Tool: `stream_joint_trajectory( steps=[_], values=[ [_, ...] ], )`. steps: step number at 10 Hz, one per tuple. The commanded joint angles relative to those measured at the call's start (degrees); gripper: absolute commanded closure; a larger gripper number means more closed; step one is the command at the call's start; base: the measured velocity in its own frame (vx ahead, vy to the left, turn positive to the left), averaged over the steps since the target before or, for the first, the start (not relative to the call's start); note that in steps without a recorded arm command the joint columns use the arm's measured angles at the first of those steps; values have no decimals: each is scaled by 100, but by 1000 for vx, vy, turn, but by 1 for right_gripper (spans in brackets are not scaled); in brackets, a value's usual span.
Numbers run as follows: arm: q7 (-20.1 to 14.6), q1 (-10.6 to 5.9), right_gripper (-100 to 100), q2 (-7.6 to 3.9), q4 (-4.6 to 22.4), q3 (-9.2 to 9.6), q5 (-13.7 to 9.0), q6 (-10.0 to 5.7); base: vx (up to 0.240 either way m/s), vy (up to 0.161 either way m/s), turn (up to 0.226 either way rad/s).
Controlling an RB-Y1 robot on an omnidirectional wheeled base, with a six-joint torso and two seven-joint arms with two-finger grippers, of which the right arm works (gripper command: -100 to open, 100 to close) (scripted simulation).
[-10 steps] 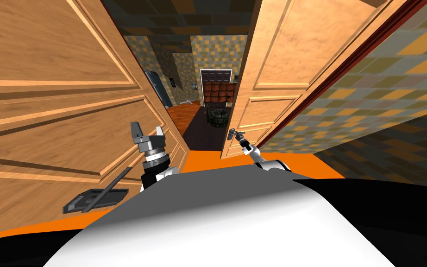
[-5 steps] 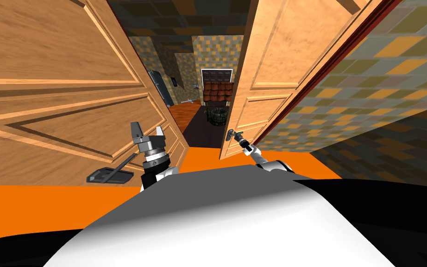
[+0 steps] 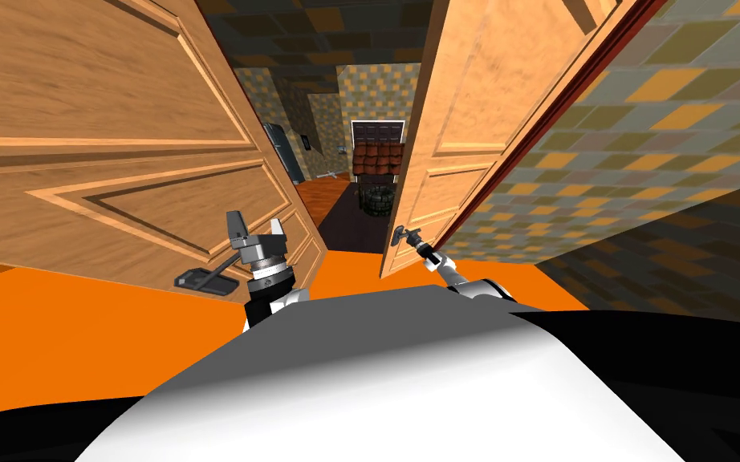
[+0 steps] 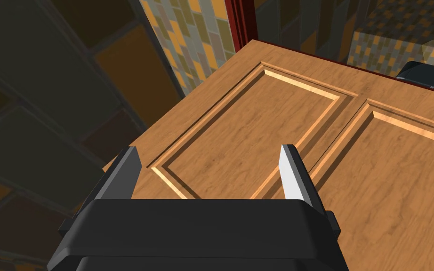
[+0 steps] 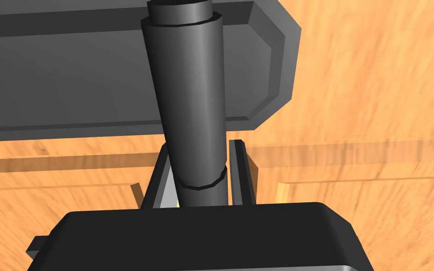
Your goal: Pull the door open
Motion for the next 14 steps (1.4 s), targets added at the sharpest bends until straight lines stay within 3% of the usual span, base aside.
stream_joint_trajectory(
  steps=[1,2,6,7,8,14],
  values=[
    [-107,64,100,-88,-11,19,57,-158,-123,-85,47],
    [-224,129,100,-182,-23,44,127,-344,-117,-118,75],
    [-493,281,100,-401,-51,100,290,-773,-128,-105,58],
    [-440,258,100,-343,-49,112,269,-704,-65,-55,23],
    [-511,301,100,-401,4,97,337,-895,-129,-103,176],
    [-668,374,100,-602,201,-9,516,-1453,-198,-150,140]
  ],
)
